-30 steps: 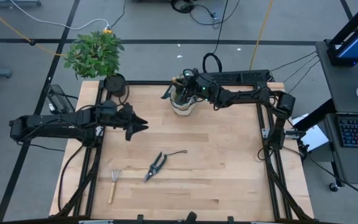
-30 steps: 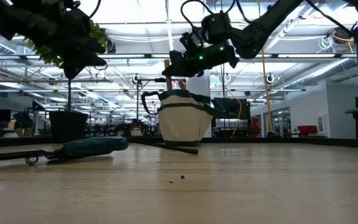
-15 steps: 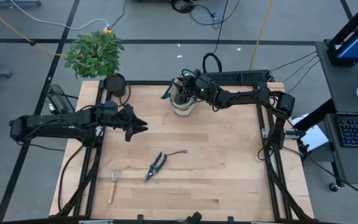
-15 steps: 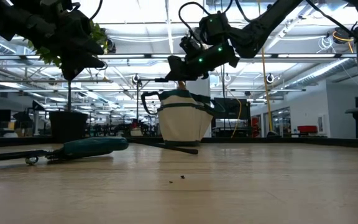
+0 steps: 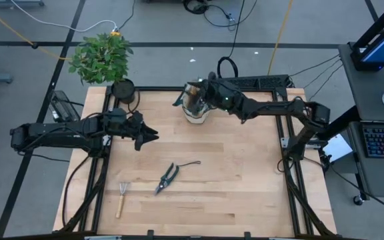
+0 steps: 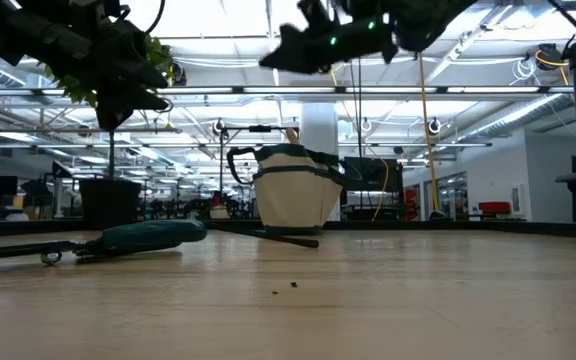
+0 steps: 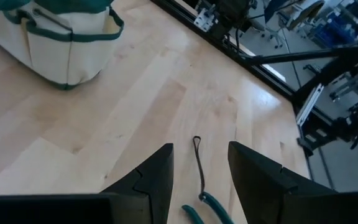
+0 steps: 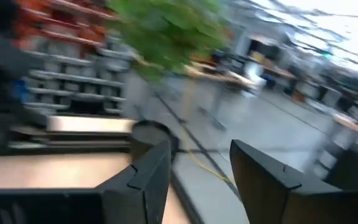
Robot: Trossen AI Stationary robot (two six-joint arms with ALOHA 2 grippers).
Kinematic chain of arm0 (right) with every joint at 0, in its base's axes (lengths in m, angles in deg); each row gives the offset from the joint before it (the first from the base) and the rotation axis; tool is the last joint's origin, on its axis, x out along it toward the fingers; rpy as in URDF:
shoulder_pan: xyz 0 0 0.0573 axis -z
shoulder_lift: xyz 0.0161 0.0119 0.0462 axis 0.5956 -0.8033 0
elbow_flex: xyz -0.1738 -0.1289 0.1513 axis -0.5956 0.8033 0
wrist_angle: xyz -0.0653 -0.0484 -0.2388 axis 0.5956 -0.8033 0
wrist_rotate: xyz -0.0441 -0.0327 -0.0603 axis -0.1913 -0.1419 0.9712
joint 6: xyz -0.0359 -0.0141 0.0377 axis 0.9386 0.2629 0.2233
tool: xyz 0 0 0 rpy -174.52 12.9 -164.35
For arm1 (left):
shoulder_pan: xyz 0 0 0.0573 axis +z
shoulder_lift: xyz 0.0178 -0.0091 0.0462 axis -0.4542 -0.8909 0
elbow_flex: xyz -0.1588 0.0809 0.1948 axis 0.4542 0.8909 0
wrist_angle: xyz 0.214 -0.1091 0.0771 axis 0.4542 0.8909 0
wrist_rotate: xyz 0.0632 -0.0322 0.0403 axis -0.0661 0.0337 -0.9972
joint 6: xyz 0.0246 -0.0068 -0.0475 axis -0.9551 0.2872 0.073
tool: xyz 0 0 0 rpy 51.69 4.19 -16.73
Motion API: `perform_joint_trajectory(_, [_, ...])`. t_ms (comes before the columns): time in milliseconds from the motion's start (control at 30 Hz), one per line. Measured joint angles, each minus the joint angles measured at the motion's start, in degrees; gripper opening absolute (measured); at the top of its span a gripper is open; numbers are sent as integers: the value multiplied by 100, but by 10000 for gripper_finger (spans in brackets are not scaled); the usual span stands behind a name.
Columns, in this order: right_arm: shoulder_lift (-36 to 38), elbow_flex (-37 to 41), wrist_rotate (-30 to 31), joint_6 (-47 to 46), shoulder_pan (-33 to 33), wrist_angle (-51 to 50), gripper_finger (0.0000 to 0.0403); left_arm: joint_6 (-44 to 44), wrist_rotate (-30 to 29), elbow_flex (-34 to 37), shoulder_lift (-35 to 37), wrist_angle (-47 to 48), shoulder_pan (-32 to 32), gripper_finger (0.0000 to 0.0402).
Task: Pick & Place Garden tools in Gardening bag
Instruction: Put the brown hand rake into the brown gardening bag
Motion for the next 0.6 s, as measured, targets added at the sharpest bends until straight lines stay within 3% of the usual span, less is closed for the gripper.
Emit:
perform_joint_trajectory(233, [437, 0, -853, 368, -614, -1024, 146, -735, -3, 0, 0, 400, -4, 159])
perform_joint_trajectory(433, [508, 0, -870, 413, -1078, -1724, 145, -399, -1, 0, 0, 739, -73, 159])
perform_joint_trajectory(600, [508, 0, -854, 397, -1362, -1729, 144, -74, -2, 0, 0, 744, -368, 159])
